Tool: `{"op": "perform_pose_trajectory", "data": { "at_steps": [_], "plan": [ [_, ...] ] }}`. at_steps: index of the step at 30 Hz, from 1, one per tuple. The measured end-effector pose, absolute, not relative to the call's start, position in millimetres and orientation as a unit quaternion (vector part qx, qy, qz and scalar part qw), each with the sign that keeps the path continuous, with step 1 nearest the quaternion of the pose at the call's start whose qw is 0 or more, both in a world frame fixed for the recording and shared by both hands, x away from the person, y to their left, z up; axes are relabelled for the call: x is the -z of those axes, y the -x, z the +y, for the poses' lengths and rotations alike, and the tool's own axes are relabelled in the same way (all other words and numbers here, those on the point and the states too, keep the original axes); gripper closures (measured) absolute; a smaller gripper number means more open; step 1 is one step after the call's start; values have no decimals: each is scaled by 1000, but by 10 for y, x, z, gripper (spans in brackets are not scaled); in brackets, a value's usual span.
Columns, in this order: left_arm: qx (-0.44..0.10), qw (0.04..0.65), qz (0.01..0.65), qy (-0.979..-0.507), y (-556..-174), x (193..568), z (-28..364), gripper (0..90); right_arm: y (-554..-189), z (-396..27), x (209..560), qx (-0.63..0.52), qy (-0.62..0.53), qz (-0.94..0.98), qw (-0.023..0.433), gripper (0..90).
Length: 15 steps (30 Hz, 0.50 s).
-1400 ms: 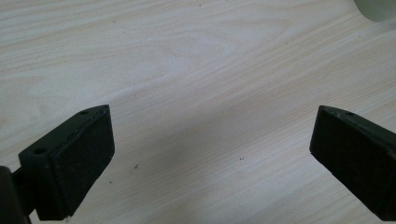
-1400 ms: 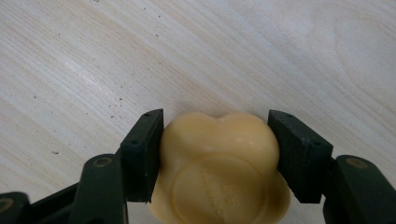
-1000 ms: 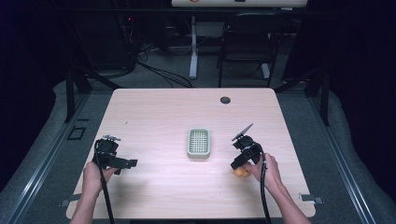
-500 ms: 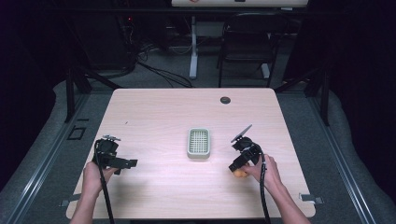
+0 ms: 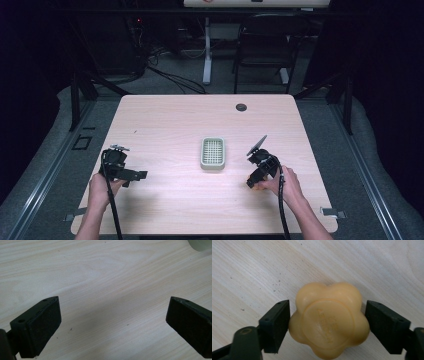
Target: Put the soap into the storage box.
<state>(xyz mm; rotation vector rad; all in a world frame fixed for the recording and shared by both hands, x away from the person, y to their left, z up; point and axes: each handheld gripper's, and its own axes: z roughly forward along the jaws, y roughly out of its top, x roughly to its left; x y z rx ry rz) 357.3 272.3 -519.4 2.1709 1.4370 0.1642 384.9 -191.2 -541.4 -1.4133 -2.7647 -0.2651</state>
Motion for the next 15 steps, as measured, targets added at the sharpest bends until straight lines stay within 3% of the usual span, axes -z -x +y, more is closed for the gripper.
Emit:
{"op": "perform_pose_trajectory", "data": {
  "at_steps": [5,15],
  "plan": [
    [-61,264,532,-802,-3571,5193,2723,0,-3883,-1901,5433,36,425,-904,20,236],
    [-61,264,533,-802,-3571,5195,2727,0,-3820,-1871,5469,85,463,-882,3,244]
  ]
}}
